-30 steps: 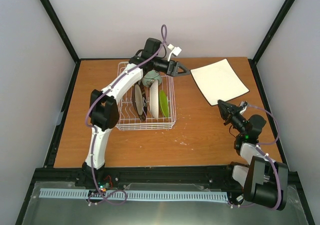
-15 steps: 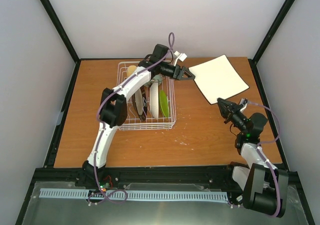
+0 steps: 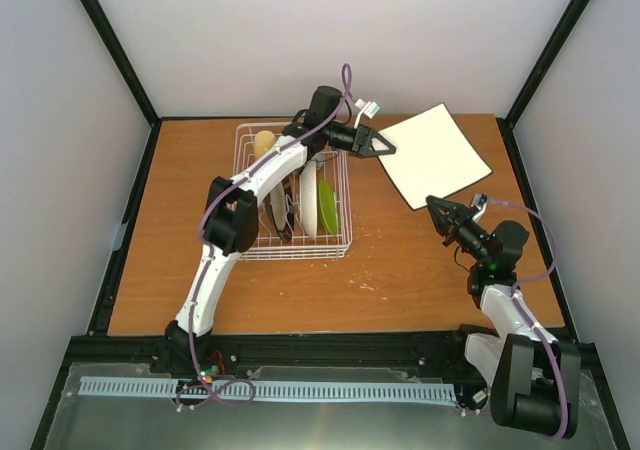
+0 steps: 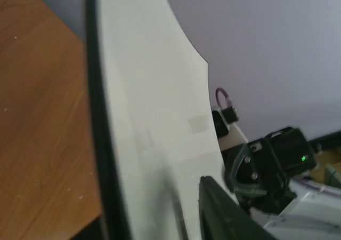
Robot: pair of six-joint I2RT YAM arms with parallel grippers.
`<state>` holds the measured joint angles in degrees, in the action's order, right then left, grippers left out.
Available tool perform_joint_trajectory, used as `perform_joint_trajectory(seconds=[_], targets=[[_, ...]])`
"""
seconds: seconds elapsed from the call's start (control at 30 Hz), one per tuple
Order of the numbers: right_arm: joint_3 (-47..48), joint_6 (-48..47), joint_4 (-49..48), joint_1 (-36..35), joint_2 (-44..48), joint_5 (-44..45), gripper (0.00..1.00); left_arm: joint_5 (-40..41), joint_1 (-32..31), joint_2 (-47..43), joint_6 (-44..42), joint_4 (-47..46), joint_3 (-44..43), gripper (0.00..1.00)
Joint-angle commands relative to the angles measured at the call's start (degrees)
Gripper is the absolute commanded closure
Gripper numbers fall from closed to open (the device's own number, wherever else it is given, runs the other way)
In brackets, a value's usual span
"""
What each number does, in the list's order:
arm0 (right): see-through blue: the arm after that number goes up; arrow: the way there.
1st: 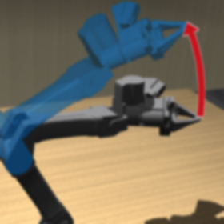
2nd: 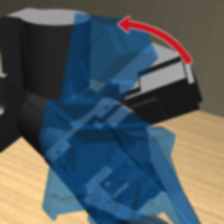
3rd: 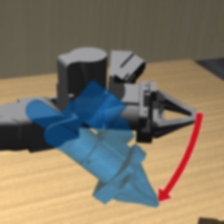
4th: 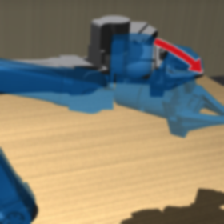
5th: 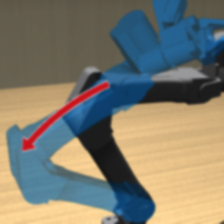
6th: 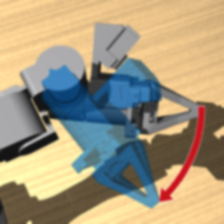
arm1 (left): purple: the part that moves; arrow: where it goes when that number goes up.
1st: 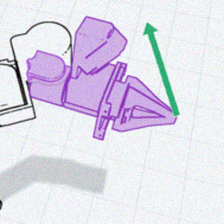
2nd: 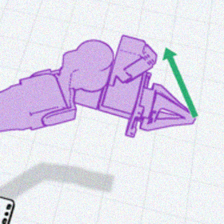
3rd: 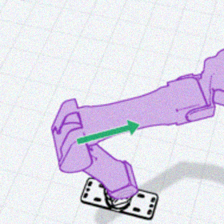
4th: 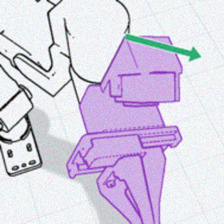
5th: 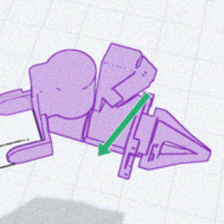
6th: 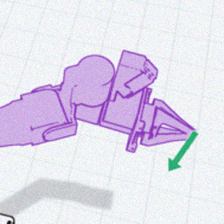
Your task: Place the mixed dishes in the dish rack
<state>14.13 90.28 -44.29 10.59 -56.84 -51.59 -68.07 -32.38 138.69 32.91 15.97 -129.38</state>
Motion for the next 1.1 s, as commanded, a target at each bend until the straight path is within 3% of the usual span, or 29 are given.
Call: perform_joint_trajectory(seconds=[0.0, 0.03, 0.07, 0.4, 0.43, 0.53, 0.63, 0.83, 1.07], targets=[[4.82, -5.42, -7.85, -2.29, 1.94, -0.17, 0.97, -4.64, -1.83, 0.81, 3.76, -6.19, -2.46, 0.87], [4.99, -5.69, -7.69, -2.5, 1.78, -0.1, 0.97, -4.76, -2.08, 1.05, 4.1, -6.28, -2.45, 0.98], [5.21, -5.92, -7.53, -2.66, 1.68, -0.01, 0.97, -4.85, -2.22, 1.2, 4.31, -6.3, -2.41, 0.99], [6.23, -10.22, -2.99, -3.53, 1.72, 0.73, 0.95, 0.34, -2.28, -3.26, -1.3, -0.55, -2.63, 0.99], [6.65, -11.55, -1.17, -3.49, 2.18, 0.99, 0.91, 1.44, -1.99, -4.39, -2.14, 1.19, -2.63, 0.99], [9.07, -19.4, 9.99, -3.55, 4.68, 1.8, 0.64, 6.5, -0.76, -8.06, -5.12, 5.42, -2.65, 0.99], [12.16, -27.61, 21.32, -3.41, 7.31, 3.73, 0.46, 10.57, 1.05, -11.94, -7.48, 9.2, -2.63, 0.99], [16.3, -40.67, 37.46, -3.34, 10.67, 8.33, 0.35, 16.53, 4.96, -18.13, -11.41, 17.22, -3.7, 1.0], [24.45, -65.71, 58.51, -3.52, 14.24, 23.06, 0.33, 22.4, 8.25, -23.66, -15.82, 26.92, -5.35, 0.99]])
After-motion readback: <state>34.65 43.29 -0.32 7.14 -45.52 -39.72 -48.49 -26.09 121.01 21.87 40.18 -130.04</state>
